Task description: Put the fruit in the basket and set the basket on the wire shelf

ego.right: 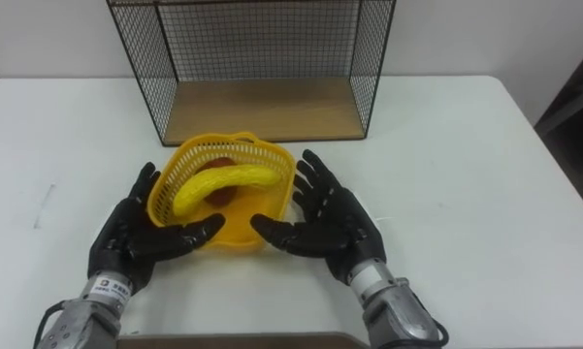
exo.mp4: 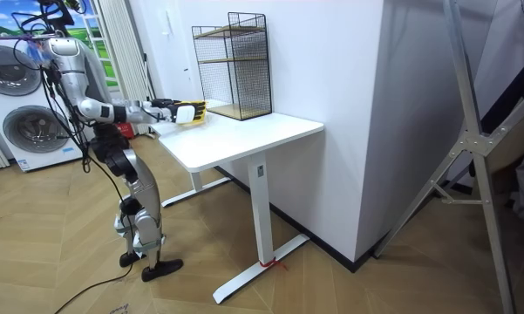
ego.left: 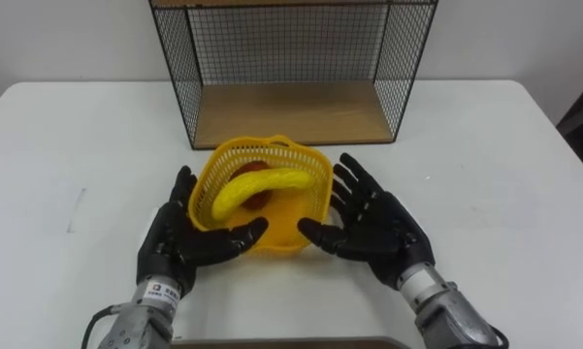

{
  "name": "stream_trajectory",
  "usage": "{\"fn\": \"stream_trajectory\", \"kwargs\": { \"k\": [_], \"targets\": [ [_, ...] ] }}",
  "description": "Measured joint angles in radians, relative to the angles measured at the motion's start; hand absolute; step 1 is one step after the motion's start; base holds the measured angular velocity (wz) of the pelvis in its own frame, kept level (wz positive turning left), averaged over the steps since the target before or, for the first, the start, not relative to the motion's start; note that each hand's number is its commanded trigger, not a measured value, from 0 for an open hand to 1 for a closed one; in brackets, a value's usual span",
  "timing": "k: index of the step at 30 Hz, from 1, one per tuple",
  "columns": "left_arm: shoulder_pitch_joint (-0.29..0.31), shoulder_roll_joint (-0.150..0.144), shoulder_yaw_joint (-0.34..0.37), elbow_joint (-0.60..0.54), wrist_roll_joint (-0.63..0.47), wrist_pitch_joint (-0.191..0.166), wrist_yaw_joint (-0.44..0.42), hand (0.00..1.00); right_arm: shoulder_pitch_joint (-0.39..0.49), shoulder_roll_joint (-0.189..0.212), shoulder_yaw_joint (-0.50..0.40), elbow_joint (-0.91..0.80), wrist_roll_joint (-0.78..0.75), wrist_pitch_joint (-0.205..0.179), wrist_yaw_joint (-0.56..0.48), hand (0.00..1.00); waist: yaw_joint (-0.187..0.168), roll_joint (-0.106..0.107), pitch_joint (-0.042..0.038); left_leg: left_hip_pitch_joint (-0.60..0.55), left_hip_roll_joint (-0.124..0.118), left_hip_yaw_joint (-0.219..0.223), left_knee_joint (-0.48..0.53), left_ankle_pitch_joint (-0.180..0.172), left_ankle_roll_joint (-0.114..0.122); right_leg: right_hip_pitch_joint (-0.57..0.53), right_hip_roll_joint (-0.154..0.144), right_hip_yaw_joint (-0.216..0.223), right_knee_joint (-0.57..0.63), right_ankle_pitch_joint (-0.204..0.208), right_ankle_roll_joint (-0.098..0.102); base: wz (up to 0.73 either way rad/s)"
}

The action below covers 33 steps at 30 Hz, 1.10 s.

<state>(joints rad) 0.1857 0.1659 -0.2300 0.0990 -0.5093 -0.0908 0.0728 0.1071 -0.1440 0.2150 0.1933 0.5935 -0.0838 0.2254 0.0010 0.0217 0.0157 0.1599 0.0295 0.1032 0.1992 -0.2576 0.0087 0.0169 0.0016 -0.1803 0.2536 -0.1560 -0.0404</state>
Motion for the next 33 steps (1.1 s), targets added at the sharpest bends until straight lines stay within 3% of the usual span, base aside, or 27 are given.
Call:
{"fn": "stream_trajectory", "kwargs": {
  "k": [17,33],
  "targets": [
    [-0.006,-0.002,-0.011,-0.002,-0.012,-0.002,0.0,0.0,-0.015,0.025,0.04,0.001,0.038,-0.001,-0.038,0.0,0.001,-0.03,-0.0044,0.007,-0.001,0.0,0.001,0.0,0.0,0.002,-0.001,0.001,-0.003,0.0,0.001,0.0],
    [-0.007,-0.018,-0.032,-0.025,-0.147,-0.018,0.0,0.0,-0.04,0.025,0.047,0.04,0.078,-0.026,-0.059,0.0,0.001,-0.032,-0.0014,0.001,-0.001,0.001,0.0,0.0,0.0,0.0,-0.001,0.0,-0.002,0.0,0.001,0.0]
  ]
}}
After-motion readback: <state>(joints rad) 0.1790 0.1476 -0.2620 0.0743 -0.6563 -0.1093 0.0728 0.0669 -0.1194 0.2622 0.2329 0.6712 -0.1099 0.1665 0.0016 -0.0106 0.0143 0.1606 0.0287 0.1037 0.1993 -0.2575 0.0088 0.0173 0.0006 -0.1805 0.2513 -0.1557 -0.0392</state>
